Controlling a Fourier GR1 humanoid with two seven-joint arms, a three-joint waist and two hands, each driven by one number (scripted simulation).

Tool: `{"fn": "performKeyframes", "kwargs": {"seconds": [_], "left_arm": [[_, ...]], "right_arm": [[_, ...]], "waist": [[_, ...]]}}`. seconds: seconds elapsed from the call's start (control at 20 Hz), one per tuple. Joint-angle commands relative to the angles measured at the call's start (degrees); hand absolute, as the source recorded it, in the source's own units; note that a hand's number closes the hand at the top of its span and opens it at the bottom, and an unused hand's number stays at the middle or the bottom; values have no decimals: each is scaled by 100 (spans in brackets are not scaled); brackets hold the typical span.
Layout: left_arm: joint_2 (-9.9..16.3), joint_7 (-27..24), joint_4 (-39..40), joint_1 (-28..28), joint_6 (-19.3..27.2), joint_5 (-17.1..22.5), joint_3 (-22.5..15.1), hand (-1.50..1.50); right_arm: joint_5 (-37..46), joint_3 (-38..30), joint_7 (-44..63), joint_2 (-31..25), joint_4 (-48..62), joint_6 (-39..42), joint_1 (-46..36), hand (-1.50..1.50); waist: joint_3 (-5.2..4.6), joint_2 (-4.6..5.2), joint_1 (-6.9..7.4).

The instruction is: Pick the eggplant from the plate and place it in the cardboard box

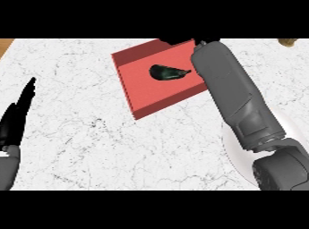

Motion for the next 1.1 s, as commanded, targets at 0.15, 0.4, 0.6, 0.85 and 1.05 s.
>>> {"fn": "performKeyframes", "kwargs": {"seconds": [0.15,0.4,0.6,0.85,1.05], "left_arm": [[0,39,-73,82,2,56,108,0],[63,48,-85,288,-43,105,259,0],[26,370,-323,370,56,24,274,0],[170,42,-233,544,-87,79,441,0],[200,3,-524,876,-175,141,509,0]], "right_arm": [[-788,-701,-1107,-346,-266,-174,211,-150],[-1233,-927,-1392,-743,-356,534,360,-150],[-1371,-864,-1382,-882,-806,755,1031,-150],[-1478,-746,-1182,-1662,-1242,1561,1376,-150],[-1788,-733,-1291,-1808,-2032,2103,2297,-150]], "waist": [[3,-57,-140],[0,-139,-319],[-1,-225,-515],[-4,-216,-516],[-3,-237,-523]]}}
